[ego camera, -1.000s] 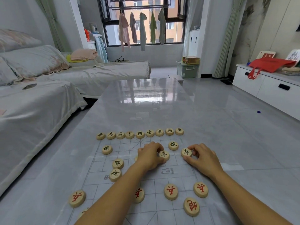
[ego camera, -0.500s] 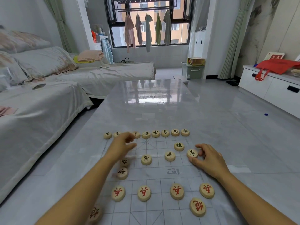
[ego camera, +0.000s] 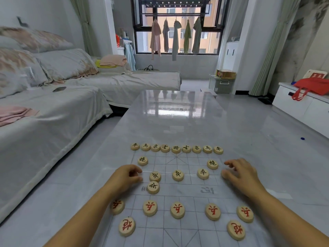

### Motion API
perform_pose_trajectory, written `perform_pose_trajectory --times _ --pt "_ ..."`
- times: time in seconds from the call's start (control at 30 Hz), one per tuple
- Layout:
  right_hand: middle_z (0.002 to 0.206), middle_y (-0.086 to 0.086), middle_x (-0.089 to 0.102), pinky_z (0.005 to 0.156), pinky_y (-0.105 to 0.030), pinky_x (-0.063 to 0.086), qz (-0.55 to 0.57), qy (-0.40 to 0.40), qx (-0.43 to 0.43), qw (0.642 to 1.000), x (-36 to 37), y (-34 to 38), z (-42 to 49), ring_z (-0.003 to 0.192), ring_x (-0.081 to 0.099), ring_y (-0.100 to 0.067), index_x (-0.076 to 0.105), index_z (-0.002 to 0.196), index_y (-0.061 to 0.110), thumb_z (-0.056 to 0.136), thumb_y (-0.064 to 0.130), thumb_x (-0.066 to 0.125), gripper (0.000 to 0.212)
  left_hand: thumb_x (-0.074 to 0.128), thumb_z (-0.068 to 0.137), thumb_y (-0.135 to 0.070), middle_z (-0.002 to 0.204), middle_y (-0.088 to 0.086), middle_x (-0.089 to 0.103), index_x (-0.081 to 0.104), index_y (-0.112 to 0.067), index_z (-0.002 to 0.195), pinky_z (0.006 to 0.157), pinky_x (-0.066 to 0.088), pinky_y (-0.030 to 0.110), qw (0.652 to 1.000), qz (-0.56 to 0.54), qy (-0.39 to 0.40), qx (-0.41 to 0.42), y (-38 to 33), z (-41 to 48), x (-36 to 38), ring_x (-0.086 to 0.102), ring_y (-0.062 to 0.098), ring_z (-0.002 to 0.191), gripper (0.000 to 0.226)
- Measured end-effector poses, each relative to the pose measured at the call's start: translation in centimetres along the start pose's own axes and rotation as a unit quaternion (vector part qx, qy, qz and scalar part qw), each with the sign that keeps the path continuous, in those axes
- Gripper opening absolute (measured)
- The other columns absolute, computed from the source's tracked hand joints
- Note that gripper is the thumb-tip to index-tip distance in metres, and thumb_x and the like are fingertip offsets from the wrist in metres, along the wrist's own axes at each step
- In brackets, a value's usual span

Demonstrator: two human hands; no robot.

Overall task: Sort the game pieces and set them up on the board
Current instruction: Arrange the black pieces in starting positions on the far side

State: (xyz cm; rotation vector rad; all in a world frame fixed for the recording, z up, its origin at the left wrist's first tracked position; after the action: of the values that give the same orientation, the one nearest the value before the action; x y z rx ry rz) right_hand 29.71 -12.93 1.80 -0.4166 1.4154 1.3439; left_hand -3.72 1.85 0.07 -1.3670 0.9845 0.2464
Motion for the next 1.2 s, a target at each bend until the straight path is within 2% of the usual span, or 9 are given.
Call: perform_pose_trajectory --times 0.17,0.27,0.37,0.5,0.67,0.8,0.93,1.07,1.2 --pt "0.130 0.005 0.049 0.100 -0.032 0.024 -0.125 0.077 -0.173 0.974 4.5 10.4 -0.1 0.123 0.041 -0.017 0.049 0.129 0.028 0.090 0.035 0.050 0.040 0.066 0.083 -0.029 0.100 0.001 0.059 0.057 -0.018 0.111 0.079 0.045 0.025 0.999 0.031 0.025 -0.010 -2.0 1.0 2.0 0.056 0.015 0.090 0.032" --pt "0.136 0.004 0.046 0.103 -0.034 0.023 -0.166 0.112 -0.186 0.962 6.8 13.2 0.3 0.125 0.038 -0.019 0.043 0.134 0.027 0.090 0.038 0.048 0.046 0.069 0.079 -0.035 0.092 0.000 0.056 0.055 -0.017 0.107 0.068 0.048 0.028 0.999 0.029 0.022 -0.027 -2.6 1.4 2.9 0.056 0.016 0.080 0.036" --pt "0.131 0.000 0.050 0.101 -0.037 0.026 -0.207 0.150 -0.200 0.946 8.7 14.3 0.5 0.120 0.041 -0.021 0.048 0.130 0.025 0.090 0.036 0.046 0.041 0.073 0.073 -0.040 0.085 -0.002 0.056 0.051 -0.020 0.093 0.068 0.051 0.034 0.998 0.033 0.020 -0.054 -2.4 1.6 3.3 0.057 0.018 0.077 0.036" --pt "0.119 -0.001 0.057 0.095 -0.036 0.030 -0.218 0.120 -0.177 0.952 8.5 14.3 1.2 0.112 0.047 -0.022 0.057 0.120 0.022 0.089 0.036 0.048 0.035 0.076 0.067 -0.042 0.087 -0.003 0.054 0.043 -0.024 0.082 0.073 0.041 0.032 0.995 0.065 0.019 -0.075 -2.3 2.0 3.5 0.050 0.018 0.084 0.040" --pt "0.103 -0.001 0.062 0.085 -0.033 0.032 -0.125 0.040 -0.103 0.986 6.0 12.3 2.5 0.104 0.052 -0.021 0.063 0.102 0.020 0.087 0.034 0.051 0.024 0.080 0.069 -0.024 0.081 -0.002 0.054 0.049 -0.020 0.080 0.086 0.049 0.037 0.993 -0.059 0.055 -0.092 -1.5 2.6 3.3 0.052 0.018 0.080 0.033" --pt "0.101 0.001 0.061 0.087 -0.034 0.033 -0.147 0.058 -0.115 0.981 6.9 13.0 2.0 0.100 0.052 -0.021 0.063 0.102 0.021 0.085 0.041 0.053 0.029 0.078 0.070 -0.012 0.078 -0.002 0.051 0.057 -0.018 0.083 0.084 0.050 0.032 0.987 -0.134 0.043 -0.083 -1.0 2.4 2.9 0.052 0.014 0.075 0.026" --pt "0.096 0.002 0.059 0.089 -0.033 0.032 -0.163 0.063 -0.113 0.978 7.9 14.2 1.4 0.098 0.052 -0.020 0.061 0.098 0.019 0.080 0.046 0.057 0.032 0.076 0.073 -0.008 0.076 -0.003 0.050 0.061 -0.012 0.096 0.073 0.049 0.023 0.982 -0.175 0.033 -0.063 -0.9 2.0 2.8 0.050 0.009 0.069 0.028" --pt "0.105 0.000 0.060 0.092 -0.033 0.033 -0.150 0.075 -0.095 0.981 8.3 14.1 1.3 0.101 0.050 -0.020 0.059 0.100 0.018 0.081 0.047 0.058 0.035 0.077 0.071 -0.007 0.080 0.000 0.054 0.061 -0.011 0.099 0.089 0.051 0.034 0.985 -0.162 0.001 -0.061 -0.4 2.3 2.8 0.053 0.015 0.078 0.032" --pt "0.106 -0.001 0.059 0.091 -0.033 0.033 -0.136 0.085 -0.089 0.983 8.4 14.1 1.3 0.102 0.049 -0.020 0.059 0.101 0.017 0.081 0.045 0.059 0.034 0.076 0.072 -0.007 0.080 -0.001 0.054 0.061 -0.011 0.101 0.093 0.051 0.037 0.985 -0.158 -0.008 -0.062 -0.2 2.3 2.9 0.053 0.016 0.081 0.033"
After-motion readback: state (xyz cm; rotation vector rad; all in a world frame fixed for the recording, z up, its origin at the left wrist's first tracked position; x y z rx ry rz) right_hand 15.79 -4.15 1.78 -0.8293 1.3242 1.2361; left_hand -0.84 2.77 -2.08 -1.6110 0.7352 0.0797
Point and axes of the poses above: each hand's wrist, its own z-axis towards the middle knuckle, its own x-axis out of the palm, y = z × x, the point moved 8 cm from there along z, towards the middle knuckle
